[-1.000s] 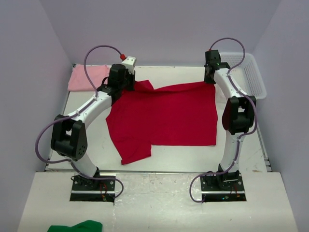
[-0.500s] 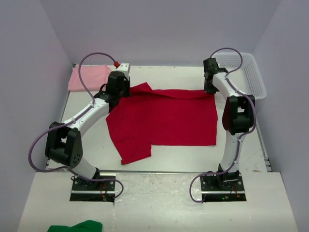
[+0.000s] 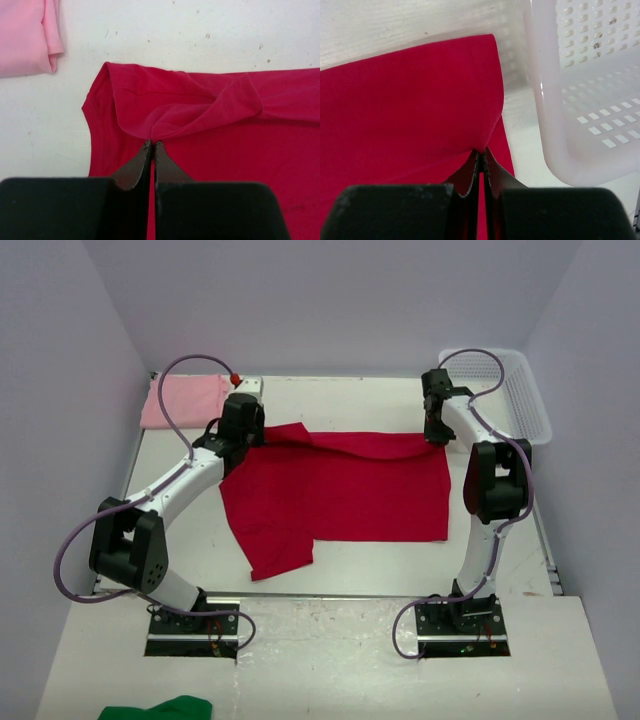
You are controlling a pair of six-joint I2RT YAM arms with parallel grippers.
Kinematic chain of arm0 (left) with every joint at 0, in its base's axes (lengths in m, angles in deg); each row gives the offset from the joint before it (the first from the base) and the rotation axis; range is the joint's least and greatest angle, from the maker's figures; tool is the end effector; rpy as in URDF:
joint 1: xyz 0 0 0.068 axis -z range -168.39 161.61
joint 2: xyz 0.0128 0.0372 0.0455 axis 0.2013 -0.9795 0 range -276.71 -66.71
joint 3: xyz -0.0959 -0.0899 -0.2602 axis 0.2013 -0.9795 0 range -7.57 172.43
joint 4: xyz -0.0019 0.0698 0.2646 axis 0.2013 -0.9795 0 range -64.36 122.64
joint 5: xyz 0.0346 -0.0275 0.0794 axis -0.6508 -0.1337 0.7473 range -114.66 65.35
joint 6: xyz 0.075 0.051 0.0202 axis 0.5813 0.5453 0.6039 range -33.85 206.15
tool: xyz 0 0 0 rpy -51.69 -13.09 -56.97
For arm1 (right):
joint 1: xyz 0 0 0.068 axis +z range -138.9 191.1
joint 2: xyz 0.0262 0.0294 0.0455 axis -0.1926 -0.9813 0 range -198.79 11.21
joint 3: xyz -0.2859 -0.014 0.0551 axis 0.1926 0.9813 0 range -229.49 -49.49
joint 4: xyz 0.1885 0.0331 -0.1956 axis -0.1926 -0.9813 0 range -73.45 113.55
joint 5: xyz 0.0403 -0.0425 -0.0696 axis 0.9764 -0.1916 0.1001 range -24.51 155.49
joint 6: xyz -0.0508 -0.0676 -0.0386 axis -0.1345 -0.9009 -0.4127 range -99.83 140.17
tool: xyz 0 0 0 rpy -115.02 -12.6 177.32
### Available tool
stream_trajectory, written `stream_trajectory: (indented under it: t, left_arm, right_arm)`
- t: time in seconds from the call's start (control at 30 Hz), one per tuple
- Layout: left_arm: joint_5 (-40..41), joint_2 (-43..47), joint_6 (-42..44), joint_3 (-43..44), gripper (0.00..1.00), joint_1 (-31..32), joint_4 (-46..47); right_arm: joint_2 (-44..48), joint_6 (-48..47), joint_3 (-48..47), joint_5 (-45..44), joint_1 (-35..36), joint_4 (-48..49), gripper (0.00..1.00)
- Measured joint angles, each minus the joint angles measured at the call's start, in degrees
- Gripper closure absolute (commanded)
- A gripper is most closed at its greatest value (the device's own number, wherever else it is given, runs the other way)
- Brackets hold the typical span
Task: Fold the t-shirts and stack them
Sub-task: Fold the flattened tshirt in 1/3 of the way
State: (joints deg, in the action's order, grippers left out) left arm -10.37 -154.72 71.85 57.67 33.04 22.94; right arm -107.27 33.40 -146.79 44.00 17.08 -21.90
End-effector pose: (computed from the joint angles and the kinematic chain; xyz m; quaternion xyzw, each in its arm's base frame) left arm 0.3818 -0.1277 0.2688 -0.0057 0.8718 -0.0427 0.4880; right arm 0.4782 0.0192 0.1858 0.0986 0.9578 -0.1468 0.2266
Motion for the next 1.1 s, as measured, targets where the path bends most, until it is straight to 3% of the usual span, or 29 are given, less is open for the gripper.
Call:
stream_trajectory:
  t: [1.1]
  left_arm:
    - [4.0, 0.0, -1.4, -3.3, 1.00, 1.9, -2.4]
  right_arm:
    - [4.2, 2.3, 8.5, -0.1, 0.0, 0.1, 1.00]
